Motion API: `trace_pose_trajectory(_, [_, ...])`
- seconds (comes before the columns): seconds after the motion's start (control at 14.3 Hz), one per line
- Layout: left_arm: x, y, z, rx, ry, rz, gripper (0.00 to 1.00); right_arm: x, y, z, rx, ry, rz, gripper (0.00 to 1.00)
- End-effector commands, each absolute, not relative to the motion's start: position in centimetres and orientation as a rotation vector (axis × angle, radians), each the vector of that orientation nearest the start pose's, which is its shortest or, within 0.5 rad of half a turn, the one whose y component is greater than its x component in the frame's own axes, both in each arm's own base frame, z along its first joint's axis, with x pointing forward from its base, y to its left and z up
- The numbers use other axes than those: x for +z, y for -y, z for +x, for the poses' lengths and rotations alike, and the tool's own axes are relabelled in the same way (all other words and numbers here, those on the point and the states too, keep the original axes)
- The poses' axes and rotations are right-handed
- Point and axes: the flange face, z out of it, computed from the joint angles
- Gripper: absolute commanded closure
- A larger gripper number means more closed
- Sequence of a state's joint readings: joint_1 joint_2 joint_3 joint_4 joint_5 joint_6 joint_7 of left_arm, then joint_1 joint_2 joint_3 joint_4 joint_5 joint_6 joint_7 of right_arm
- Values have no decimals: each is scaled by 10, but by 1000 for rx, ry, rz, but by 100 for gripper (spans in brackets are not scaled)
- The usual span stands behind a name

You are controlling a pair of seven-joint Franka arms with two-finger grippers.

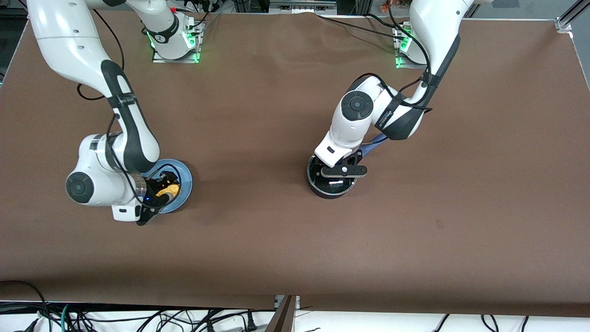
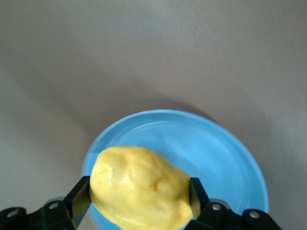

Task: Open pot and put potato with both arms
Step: 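Grasp the yellow potato on the blue plate with the right gripper, then lift the lid off the pot while the right gripper carries the potato over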

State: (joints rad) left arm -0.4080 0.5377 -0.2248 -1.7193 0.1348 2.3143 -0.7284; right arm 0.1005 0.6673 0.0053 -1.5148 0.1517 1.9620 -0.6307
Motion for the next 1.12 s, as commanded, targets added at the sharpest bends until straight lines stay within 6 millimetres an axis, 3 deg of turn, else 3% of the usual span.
trace_pose_trajectory(0.0, [298, 388, 562, -131, 81, -3190, 33, 308, -99, 678, 320, 725, -2830, 95])
trace_pose_trajectory(0.07, [299, 388, 563, -135, 81, -3192, 35, 323, -105, 675, 353, 682, -2835, 95])
trace_pose_trajectory(0.21, [299, 387, 564, -136, 83, -3191, 41, 371, -109, 662, 386, 592, -2856, 95])
trace_pose_trajectory(0.56, [314, 379, 569, -154, 90, -3188, 48, 465, -102, 629, 440, 461, -2892, 95])
trace_pose_trajectory(0.77, [330, 365, 576, -162, 87, -3178, 48, 474, -112, 625, 478, 419, -2894, 95])
trace_pose_trajectory(1.05, [353, 305, 604, -185, -58, -3166, 48, 475, -153, 617, 504, 294, -2860, 95])
